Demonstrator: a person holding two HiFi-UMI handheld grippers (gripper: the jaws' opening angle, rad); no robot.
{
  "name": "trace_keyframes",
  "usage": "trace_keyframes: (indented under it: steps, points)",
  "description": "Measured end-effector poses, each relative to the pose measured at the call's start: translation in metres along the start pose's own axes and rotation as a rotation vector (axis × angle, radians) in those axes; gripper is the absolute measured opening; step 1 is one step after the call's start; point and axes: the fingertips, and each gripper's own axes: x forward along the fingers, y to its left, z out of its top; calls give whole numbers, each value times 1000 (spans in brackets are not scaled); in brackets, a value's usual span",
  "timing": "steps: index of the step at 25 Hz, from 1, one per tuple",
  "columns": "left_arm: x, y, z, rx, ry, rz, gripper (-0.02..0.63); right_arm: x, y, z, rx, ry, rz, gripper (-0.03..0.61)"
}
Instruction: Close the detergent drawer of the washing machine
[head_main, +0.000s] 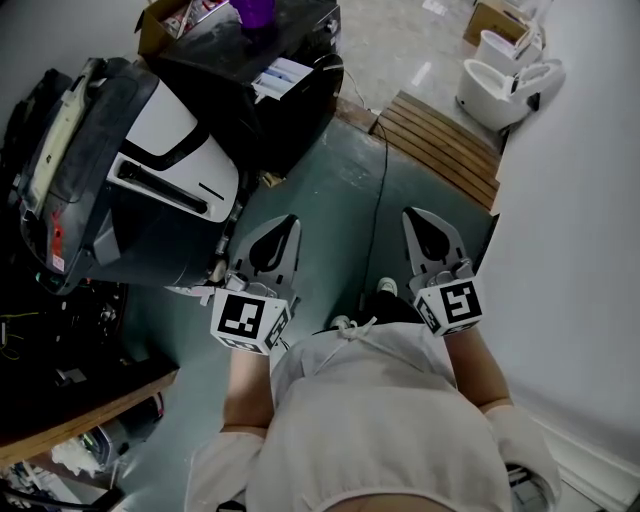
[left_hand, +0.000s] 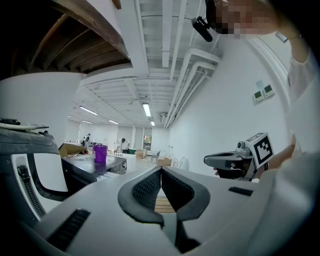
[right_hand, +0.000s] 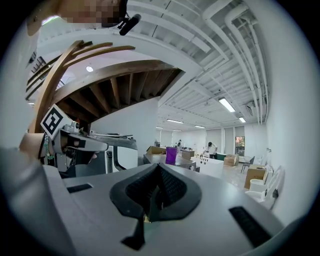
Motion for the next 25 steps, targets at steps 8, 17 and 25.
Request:
trace_keyframes:
  steps: [8,17,25]
  points:
    - [63,23,-8,-6,24,88,19,64,-50,-16,-17,13,99,3]
    - [204,49,17,-4,34,230,18,179,-164,-8,-77,2,264,3]
    - [315,68,8,-44,58,344,18,263,-264,-25,-80,44,374,3]
